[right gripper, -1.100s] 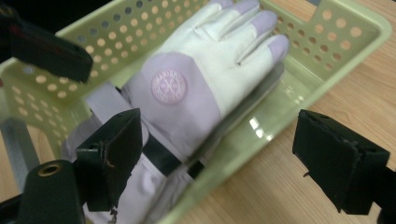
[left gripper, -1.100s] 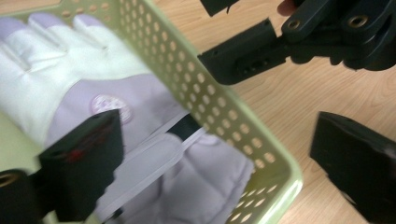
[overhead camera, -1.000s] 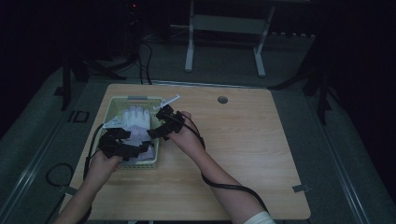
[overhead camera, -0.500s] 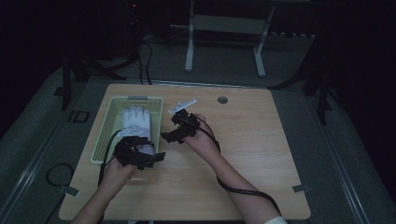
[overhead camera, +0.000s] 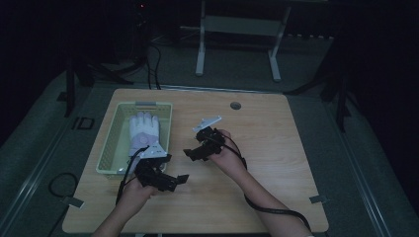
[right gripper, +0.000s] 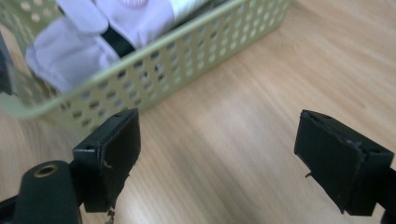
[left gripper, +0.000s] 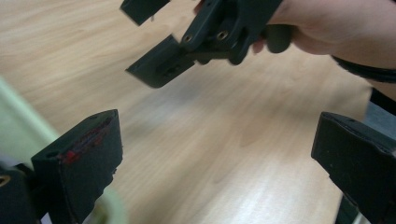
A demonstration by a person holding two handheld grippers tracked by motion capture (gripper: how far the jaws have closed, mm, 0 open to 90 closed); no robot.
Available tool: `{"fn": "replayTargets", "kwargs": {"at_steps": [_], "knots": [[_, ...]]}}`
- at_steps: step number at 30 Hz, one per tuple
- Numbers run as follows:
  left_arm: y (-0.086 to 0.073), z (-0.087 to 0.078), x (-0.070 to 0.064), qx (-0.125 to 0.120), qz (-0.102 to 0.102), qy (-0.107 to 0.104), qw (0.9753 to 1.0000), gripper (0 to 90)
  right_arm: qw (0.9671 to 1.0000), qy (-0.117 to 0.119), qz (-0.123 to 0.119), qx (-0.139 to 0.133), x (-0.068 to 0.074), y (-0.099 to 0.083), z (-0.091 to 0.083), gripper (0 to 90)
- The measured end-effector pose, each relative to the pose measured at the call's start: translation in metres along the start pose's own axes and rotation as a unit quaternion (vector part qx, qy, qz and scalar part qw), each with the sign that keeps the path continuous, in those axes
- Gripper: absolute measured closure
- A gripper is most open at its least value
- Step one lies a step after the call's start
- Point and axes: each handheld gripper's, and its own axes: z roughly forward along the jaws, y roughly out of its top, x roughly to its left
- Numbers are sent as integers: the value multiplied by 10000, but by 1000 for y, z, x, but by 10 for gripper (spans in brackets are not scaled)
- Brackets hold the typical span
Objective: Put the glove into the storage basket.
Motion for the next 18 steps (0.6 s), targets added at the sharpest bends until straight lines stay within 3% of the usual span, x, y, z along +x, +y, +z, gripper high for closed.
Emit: {"fn": "replayTargets", "kwargs": {"at_steps": [4,18], "knots": [[-2,10,-10,61,197,-73,9998,20,10000,10,-3,13,-1,-11,-2,141],[-18,42,-30,162,385,-393,9984,20,9998,15,-86,-182,-5,-57,-14,140]]}}
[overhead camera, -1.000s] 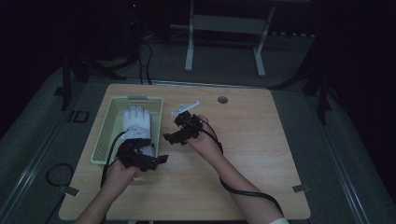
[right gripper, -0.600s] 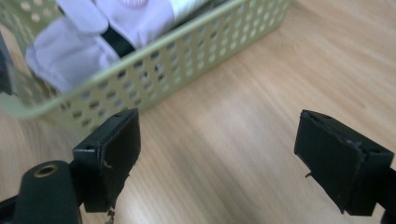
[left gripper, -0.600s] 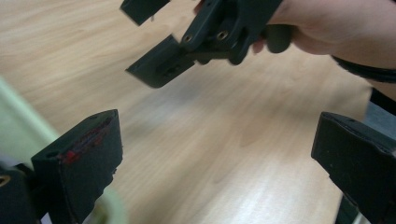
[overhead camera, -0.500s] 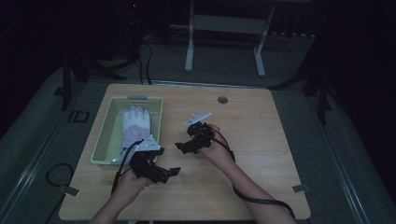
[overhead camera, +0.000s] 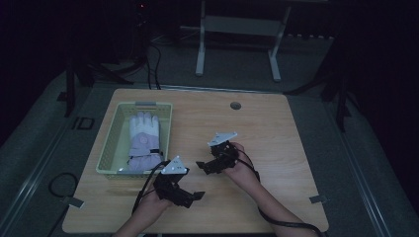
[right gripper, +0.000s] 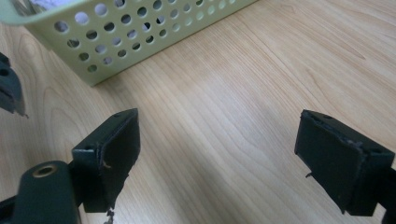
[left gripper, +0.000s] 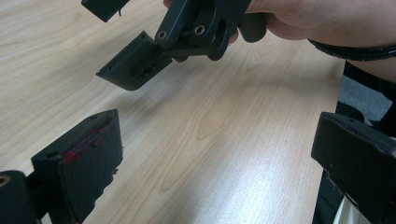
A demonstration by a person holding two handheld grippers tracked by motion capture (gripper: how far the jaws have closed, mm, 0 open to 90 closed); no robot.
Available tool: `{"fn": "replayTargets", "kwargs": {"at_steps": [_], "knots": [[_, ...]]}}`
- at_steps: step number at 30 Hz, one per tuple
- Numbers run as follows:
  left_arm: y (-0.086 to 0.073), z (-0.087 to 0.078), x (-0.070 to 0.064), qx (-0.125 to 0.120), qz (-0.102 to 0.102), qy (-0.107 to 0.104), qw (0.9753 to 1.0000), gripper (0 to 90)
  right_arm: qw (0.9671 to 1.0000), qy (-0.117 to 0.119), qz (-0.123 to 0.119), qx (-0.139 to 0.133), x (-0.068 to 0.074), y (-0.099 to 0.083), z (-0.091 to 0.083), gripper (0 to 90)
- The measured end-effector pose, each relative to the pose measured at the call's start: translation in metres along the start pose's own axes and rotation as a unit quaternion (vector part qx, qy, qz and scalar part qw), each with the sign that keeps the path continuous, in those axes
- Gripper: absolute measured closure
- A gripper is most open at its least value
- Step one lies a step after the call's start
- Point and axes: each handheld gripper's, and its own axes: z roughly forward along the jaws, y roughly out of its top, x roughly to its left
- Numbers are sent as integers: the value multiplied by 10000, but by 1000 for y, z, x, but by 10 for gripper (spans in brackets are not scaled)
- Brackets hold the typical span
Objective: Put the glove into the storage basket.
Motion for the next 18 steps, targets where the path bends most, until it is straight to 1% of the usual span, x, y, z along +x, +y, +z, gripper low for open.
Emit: {"fn": "replayTargets", "kwargs": {"at_steps": [4,6,9,10,11,13,16,18], "knots": [[-5,8,-2,-26,18,-78,10000,20,10000,20,-29,-61,-1,-12,-2,140],[-8,12,-3,-16,7,-107,9999,20,10000,6,-41,-32,-2,-17,-1,140],[-11,16,-4,26,-13,-141,9999,20,10000,30,-28,-45,-2,-22,-1,139],[-14,21,-5,80,19,-144,9999,20,10000,21,-40,-37,-2,-24,0,139],[-16,23,-5,97,20,-150,9998,20,10000,16,-36,-37,-2,-29,1,139],[-19,27,-5,124,-3,-181,9998,20,10000,21,-20,11,-1,-33,3,139],[-25,32,-5,132,-28,-223,9997,20,10000,42,-28,-13,1,-37,5,138],[-28,35,-6,175,-12,-208,9996,20,10000,41,-22,-43,2,-41,6,137]]}}
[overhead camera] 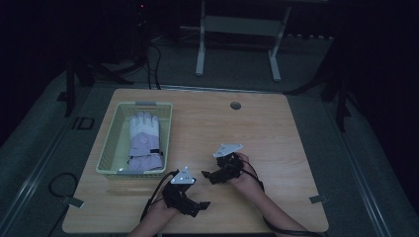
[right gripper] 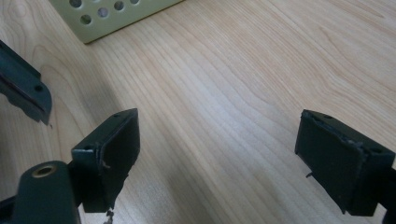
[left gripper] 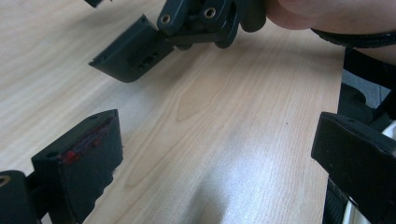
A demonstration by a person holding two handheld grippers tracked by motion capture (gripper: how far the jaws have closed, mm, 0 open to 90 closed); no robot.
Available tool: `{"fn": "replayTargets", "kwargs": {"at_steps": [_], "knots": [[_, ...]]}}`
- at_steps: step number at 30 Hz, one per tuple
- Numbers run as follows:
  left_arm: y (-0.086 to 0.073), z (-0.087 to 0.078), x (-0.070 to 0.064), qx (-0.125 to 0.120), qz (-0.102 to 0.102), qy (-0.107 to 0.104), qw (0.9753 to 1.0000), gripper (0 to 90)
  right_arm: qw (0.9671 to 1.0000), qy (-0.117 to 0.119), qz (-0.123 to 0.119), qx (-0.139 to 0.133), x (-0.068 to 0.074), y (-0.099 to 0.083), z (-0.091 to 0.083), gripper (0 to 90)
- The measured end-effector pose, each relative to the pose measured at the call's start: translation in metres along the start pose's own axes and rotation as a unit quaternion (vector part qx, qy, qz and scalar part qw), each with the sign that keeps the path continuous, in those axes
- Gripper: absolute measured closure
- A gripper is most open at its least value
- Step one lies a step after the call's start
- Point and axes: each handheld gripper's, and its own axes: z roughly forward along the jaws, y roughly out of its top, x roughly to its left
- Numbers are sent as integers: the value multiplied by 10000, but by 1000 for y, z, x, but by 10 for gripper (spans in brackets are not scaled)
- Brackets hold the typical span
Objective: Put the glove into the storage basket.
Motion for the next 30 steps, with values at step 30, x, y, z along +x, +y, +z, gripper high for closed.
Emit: {"fn": "replayTargets", "kwargs": {"at_steps": [30], "knots": [[-19,11,0,37,140,305,9994,20,9993,-201,44,-316,-3,-35,-1,133]]}}
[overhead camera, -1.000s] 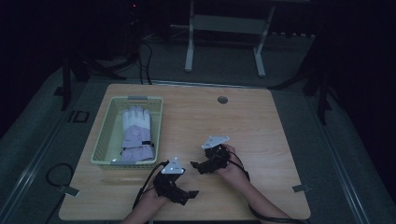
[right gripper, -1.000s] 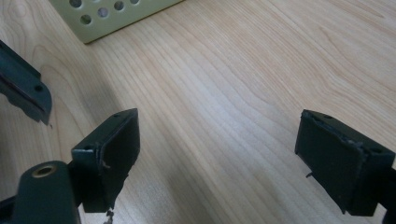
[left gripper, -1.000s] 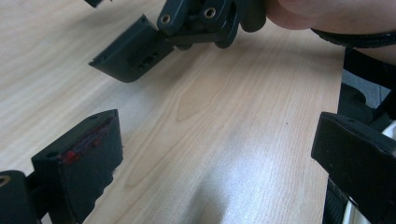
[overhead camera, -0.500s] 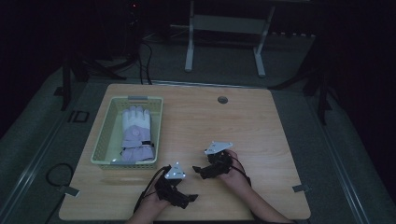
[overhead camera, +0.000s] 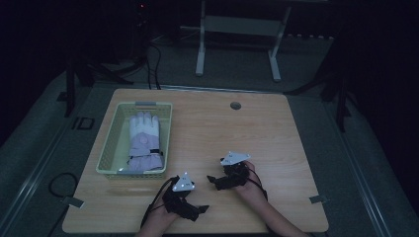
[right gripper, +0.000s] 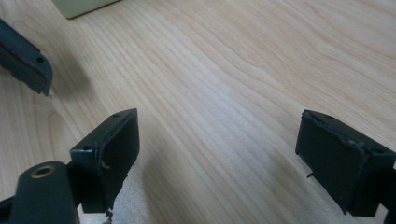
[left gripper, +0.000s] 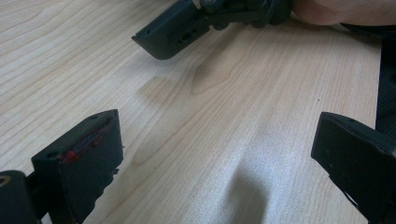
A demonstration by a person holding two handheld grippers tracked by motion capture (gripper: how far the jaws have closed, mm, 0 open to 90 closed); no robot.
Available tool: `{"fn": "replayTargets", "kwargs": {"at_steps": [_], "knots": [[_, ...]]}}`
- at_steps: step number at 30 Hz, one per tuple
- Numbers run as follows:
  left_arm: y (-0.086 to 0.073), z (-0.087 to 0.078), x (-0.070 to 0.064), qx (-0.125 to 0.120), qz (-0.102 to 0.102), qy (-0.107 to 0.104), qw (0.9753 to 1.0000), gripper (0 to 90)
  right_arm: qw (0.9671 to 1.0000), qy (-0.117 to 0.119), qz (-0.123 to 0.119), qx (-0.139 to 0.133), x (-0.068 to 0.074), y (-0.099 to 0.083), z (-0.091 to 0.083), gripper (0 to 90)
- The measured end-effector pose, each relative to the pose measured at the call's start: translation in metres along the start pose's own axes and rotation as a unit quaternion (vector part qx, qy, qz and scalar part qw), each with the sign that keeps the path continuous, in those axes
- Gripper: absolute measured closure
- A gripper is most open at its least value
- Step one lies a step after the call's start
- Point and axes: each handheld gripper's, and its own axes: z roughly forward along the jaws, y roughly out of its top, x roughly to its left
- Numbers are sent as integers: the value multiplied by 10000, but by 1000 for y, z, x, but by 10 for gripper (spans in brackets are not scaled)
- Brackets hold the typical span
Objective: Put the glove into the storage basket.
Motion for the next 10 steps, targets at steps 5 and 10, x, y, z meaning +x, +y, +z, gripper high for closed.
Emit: {"fn": "replayTargets", "kwargs": {"at_steps": [5,10], "knots": [[-1,-1,-1,-13,42,1,10000,21,10000,-12,-43,-27,1,0,0,133],[-2,-1,0,-46,12,-22,10000,21,10000,-4,-27,-2,0,0,0,134]]}}
